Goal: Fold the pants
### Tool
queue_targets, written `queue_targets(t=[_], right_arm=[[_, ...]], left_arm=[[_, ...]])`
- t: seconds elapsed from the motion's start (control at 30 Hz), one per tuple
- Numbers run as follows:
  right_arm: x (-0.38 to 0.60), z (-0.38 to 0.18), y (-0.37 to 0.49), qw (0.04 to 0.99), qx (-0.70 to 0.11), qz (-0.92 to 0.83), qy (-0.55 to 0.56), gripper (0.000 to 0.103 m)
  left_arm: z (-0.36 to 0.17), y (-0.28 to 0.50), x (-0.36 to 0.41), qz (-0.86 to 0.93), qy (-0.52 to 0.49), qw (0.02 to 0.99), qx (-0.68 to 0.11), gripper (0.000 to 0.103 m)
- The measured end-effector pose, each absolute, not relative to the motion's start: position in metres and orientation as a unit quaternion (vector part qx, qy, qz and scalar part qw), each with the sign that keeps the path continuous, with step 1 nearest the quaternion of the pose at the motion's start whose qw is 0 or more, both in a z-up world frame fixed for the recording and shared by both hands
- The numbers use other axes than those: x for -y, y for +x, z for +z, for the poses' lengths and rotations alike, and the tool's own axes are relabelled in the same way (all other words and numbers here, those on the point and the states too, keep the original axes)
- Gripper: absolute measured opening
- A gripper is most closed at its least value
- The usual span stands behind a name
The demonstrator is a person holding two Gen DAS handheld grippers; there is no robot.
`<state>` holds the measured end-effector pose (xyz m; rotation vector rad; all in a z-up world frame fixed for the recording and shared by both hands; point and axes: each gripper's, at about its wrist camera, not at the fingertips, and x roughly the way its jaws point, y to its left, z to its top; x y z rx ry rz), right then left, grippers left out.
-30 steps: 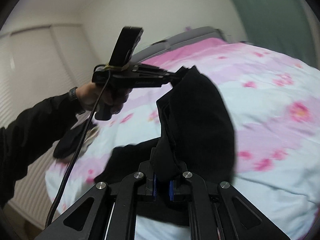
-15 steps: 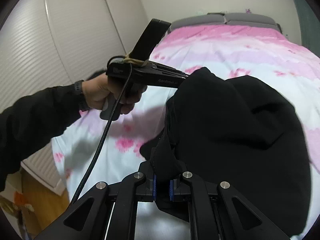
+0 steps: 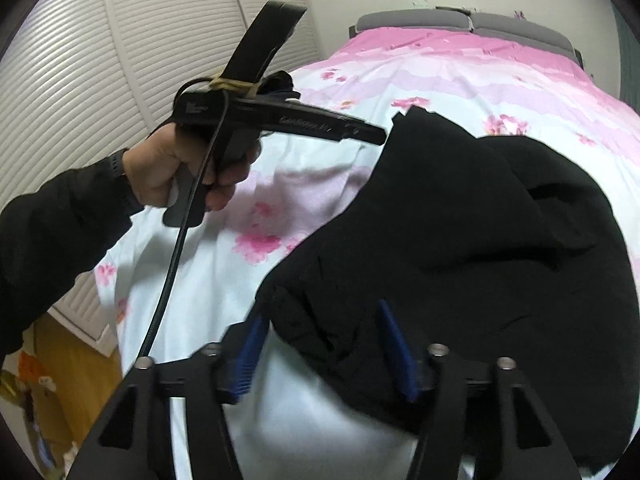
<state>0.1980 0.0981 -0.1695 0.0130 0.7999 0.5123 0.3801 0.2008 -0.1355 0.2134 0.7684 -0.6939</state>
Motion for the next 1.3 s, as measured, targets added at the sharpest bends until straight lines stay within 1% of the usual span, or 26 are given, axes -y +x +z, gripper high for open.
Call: queue_targets(t=[0.03, 0.1, 0.13, 0.2, 0.27, 0.4, 0.5, 0.6, 0.63, 0.67, 0.83, 0.93, 1.0, 1.07, 1.1, 1.13, 1.17, 1.2, 1.3], right_arm=[[-0.097, -0.167, 0.193, 0.890, -0.381, 0.250, 0.003, 0.062], [-0.090, -0.159, 0.184, 0.893, -0.374, 0.249, 0.000, 0.062], [-0.082, -0.154, 0.178, 0.898, -0.367, 0.243, 0.001, 0.062], [-0.060, -0.143, 0.171, 0.909, -0.350, 0.227, 0.007, 0.066], [-0.034, -0.131, 0.170, 0.920, -0.334, 0.208, 0.013, 0.070], [0.027, -0.106, 0.185, 0.937, -0.304, 0.169, -0.010, 0.070], [0.066, -0.092, 0.211, 0.939, -0.297, 0.171, -0.024, 0.070], [0.099, -0.086, 0.249, 0.928, -0.303, 0.213, -0.048, 0.070], [0.108, -0.085, 0.260, 0.922, -0.309, 0.226, -0.060, 0.070], [0.116, -0.088, 0.277, 0.911, -0.319, 0.250, -0.073, 0.070], [0.119, -0.111, 0.339, 0.859, -0.368, 0.333, -0.122, 0.068], [0.111, -0.133, 0.354, 0.833, -0.389, 0.361, -0.154, 0.060], [0.106, -0.150, 0.372, 0.818, -0.407, 0.369, -0.171, 0.050], [0.105, -0.163, 0.384, 0.811, -0.418, 0.374, -0.167, 0.045], [0.105, -0.170, 0.390, 0.803, -0.428, 0.383, -0.157, 0.035], [0.105, -0.176, 0.394, 0.799, -0.433, 0.388, -0.152, 0.029], [0.106, -0.182, 0.397, 0.795, -0.439, 0.395, -0.143, 0.016], [0.108, -0.184, 0.398, 0.793, -0.441, 0.399, -0.131, 0.012], [0.121, -0.185, 0.403, 0.800, -0.441, 0.395, -0.093, 0.008]], left_arm=[[-0.130, 0.373, -0.205, -0.315, 0.090, 0.871, -0.366, 0.046], [-0.120, 0.358, -0.208, -0.291, 0.073, 0.882, -0.363, 0.047], [-0.114, 0.348, -0.205, -0.276, 0.071, 0.888, -0.361, 0.050], [-0.106, 0.330, -0.194, -0.248, 0.080, 0.897, -0.356, 0.053], [-0.100, 0.317, -0.178, -0.229, 0.080, 0.902, -0.356, 0.053], [-0.098, 0.289, -0.140, -0.196, 0.042, 0.910, -0.363, 0.056], [-0.099, 0.272, -0.109, -0.170, 0.030, 0.918, -0.357, 0.056], [-0.105, 0.259, -0.082, -0.142, -0.004, 0.924, -0.354, 0.058], [-0.108, 0.255, -0.074, -0.133, -0.017, 0.926, -0.353, 0.062], [-0.111, 0.254, -0.067, -0.125, -0.026, 0.927, -0.353, 0.064], [-0.147, 0.256, -0.043, -0.075, -0.033, 0.919, -0.386, 0.065], [-0.169, 0.259, -0.047, -0.050, -0.050, 0.907, -0.415, 0.065], [-0.175, 0.256, -0.049, -0.038, -0.050, 0.907, -0.417, 0.064], [-0.177, 0.253, -0.048, -0.029, -0.035, 0.910, -0.412, 0.065], [-0.179, 0.252, -0.046, -0.026, -0.023, 0.911, -0.412, 0.065], [-0.180, 0.252, -0.044, -0.025, -0.016, 0.911, -0.412, 0.065], [-0.182, 0.252, -0.043, -0.024, -0.010, 0.910, -0.413, 0.065], [-0.183, 0.251, -0.043, -0.023, -0.008, 0.911, -0.413, 0.065], [-0.186, 0.249, -0.043, -0.023, -0.004, 0.911, -0.411, 0.065]])
